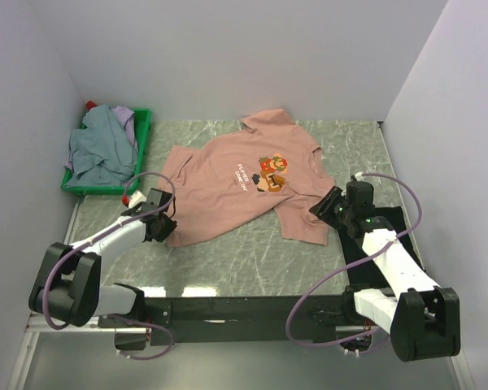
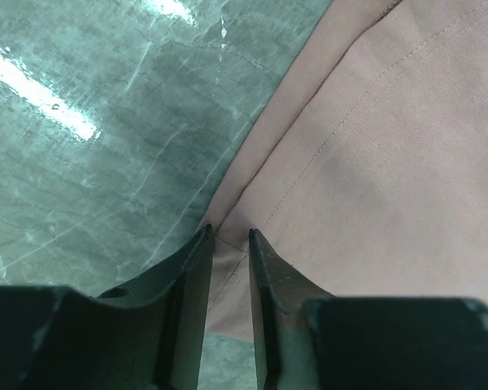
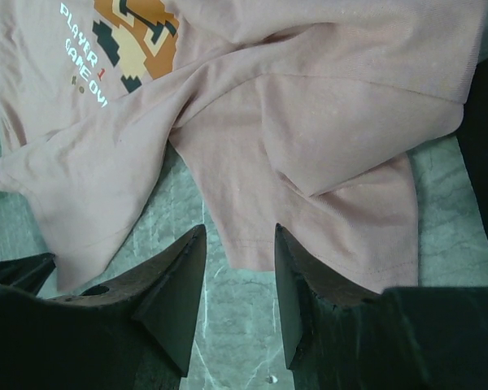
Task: Fold and stack the t-shirts
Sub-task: Flatten the tshirt out
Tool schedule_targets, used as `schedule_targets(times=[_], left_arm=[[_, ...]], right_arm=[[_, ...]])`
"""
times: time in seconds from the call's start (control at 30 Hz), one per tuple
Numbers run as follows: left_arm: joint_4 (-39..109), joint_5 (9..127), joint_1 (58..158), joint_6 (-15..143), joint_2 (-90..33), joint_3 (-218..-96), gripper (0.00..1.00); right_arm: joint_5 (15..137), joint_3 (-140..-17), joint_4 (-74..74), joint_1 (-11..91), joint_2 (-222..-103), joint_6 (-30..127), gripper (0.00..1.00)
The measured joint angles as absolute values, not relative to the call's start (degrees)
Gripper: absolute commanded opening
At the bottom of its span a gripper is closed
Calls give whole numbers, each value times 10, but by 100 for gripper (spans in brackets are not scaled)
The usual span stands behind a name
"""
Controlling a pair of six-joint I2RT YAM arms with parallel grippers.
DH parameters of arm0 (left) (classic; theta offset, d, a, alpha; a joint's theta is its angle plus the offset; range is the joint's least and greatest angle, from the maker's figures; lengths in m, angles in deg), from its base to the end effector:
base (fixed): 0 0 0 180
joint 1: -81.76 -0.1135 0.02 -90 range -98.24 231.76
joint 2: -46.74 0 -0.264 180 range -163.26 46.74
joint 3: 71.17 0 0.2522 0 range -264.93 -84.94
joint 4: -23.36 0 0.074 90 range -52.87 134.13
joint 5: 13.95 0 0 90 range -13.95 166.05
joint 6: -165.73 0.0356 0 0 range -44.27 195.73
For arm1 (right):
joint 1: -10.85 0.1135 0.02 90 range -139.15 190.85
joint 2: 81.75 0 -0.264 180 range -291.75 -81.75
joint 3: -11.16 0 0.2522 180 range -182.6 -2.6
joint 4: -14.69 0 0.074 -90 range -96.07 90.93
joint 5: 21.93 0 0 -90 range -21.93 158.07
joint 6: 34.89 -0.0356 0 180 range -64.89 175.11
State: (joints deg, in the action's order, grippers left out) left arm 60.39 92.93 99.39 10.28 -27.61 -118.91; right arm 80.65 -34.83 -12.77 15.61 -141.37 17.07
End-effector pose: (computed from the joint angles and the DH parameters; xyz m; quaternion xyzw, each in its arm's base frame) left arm 0.2149 -0.0575 0.1579 -0.4209 0.8669 -0.0426 0.2636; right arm 0.2122 0.0254 0.2103 0.2156 0.8799 0.2430 0.3467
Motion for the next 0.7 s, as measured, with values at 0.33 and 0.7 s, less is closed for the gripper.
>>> schedule_targets(times=[0.33, 0.7], left_arm=[[601, 926, 995, 101, -277, -1189, 18], [605, 916, 995, 117, -252, -1198, 1]], right_arm=[[808, -348, -127, 156, -1414, 170, 46], [811, -341, -122, 156, -1421, 170, 46]])
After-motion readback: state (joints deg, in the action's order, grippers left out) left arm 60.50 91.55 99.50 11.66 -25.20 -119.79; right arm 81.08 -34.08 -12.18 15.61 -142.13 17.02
